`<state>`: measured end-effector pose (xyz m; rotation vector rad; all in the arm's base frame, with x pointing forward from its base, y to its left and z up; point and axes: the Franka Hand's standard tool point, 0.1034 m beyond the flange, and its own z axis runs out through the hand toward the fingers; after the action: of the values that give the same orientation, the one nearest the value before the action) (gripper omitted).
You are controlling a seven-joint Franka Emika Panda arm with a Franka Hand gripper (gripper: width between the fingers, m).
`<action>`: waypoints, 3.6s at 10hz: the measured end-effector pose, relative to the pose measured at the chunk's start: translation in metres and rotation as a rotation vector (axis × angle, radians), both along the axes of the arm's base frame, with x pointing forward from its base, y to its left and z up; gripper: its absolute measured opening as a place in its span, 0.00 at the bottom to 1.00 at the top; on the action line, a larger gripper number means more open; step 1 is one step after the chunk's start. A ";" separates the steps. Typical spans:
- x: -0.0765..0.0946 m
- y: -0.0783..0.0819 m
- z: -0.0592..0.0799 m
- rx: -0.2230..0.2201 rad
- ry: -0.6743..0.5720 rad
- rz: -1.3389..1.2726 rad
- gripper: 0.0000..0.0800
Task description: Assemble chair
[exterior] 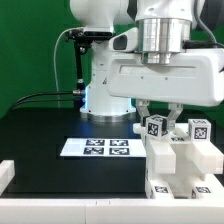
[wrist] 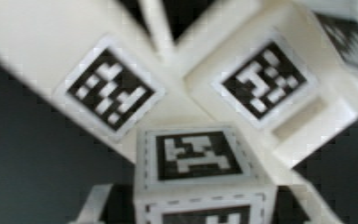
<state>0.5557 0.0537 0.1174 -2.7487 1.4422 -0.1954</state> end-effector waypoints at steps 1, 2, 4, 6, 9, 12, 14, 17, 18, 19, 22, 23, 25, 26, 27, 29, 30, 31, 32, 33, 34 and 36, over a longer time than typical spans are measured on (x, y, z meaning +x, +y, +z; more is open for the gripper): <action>0.000 0.000 0.001 0.028 -0.003 -0.147 0.35; -0.001 -0.002 0.000 0.049 -0.005 -0.245 0.35; -0.001 -0.002 0.000 0.051 -0.005 -0.251 0.35; -0.001 -0.001 -0.001 0.043 -0.002 -0.187 0.57; -0.005 -0.002 -0.002 -0.015 0.024 0.343 0.80; -0.006 -0.003 -0.003 -0.045 0.032 0.564 0.81; -0.006 -0.003 -0.003 -0.084 0.043 0.785 0.81; -0.005 -0.004 -0.003 -0.104 0.041 0.865 0.78; -0.005 -0.004 -0.003 -0.100 0.040 0.841 0.56; -0.005 -0.004 -0.003 -0.093 0.039 0.778 0.56; -0.005 0.001 -0.004 -0.060 0.028 0.476 0.34; -0.004 0.002 -0.006 -0.051 0.024 0.375 0.34; -0.004 0.002 -0.006 -0.004 0.011 0.034 0.34; -0.004 0.001 -0.006 0.030 0.002 -0.142 0.34; -0.004 0.001 -0.006 0.066 -0.003 -0.288 0.34; -0.005 0.001 -0.007 0.079 -0.001 -0.319 0.44; -0.005 0.001 -0.007 0.076 0.000 -0.298 0.44; -0.006 0.002 -0.007 0.066 0.015 -0.238 0.61; -0.009 0.006 -0.007 0.062 0.055 -0.161 0.77; -0.010 0.008 -0.006 0.060 0.095 -0.058 0.80; -0.007 0.004 -0.003 0.053 0.113 0.173 0.80; -0.008 0.000 -0.003 0.050 0.129 0.377 0.81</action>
Offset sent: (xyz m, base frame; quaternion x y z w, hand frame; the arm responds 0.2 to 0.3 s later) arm 0.0000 0.0000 0.0000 0.0000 0.0000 0.0650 0.9979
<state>0.5476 0.0535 0.1149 -2.9673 0.9045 0.0292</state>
